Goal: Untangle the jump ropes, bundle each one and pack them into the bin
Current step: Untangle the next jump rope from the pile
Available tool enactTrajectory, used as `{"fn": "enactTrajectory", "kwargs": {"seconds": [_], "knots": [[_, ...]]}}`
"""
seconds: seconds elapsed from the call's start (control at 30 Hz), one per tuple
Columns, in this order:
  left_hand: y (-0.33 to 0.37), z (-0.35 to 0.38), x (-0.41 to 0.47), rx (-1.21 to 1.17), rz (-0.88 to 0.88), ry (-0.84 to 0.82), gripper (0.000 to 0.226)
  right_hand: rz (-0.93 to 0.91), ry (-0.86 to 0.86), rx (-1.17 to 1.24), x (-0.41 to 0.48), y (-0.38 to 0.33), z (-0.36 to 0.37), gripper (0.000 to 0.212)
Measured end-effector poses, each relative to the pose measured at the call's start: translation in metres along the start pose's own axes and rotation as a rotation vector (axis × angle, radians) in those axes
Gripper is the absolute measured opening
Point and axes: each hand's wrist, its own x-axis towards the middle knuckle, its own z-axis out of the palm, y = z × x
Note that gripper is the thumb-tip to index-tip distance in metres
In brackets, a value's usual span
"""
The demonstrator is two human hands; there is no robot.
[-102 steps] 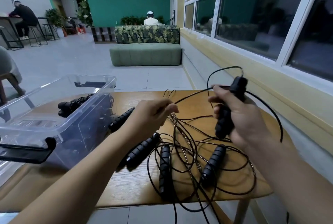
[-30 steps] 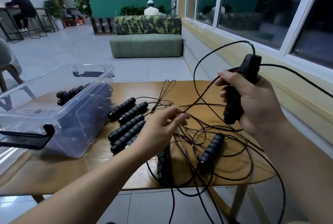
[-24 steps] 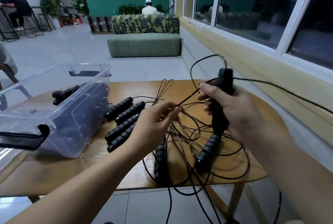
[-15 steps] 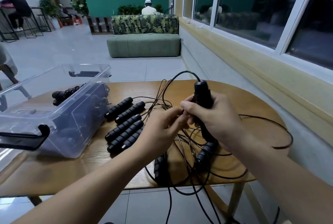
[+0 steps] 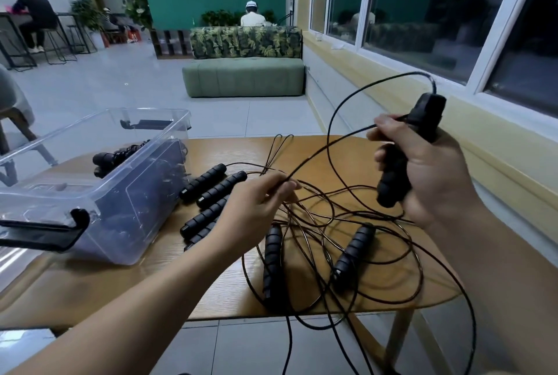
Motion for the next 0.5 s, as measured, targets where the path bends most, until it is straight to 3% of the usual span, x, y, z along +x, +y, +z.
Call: {"fn": "enactTrajectory", "kwargs": {"seconds": [0.2,0.33,0.5], "knots": [[0.011,-0.005,-0.003,0.035,0.064,0.03,0.017,0.056,-0.196,-0.133,-0.019,0.012,0.015,0.027],[0.018,0.002,-0.006,0.091,0.168,-0.008,0.012,0.098,-0.3,-0.382,-0.022,0.026,0.026,0.015],[0.019,0.009,-0.009,0.112,0.266,-0.059,0.01,0.077,-0.293,-0.421,-0.026,0.032,0.033,0.02]]}}
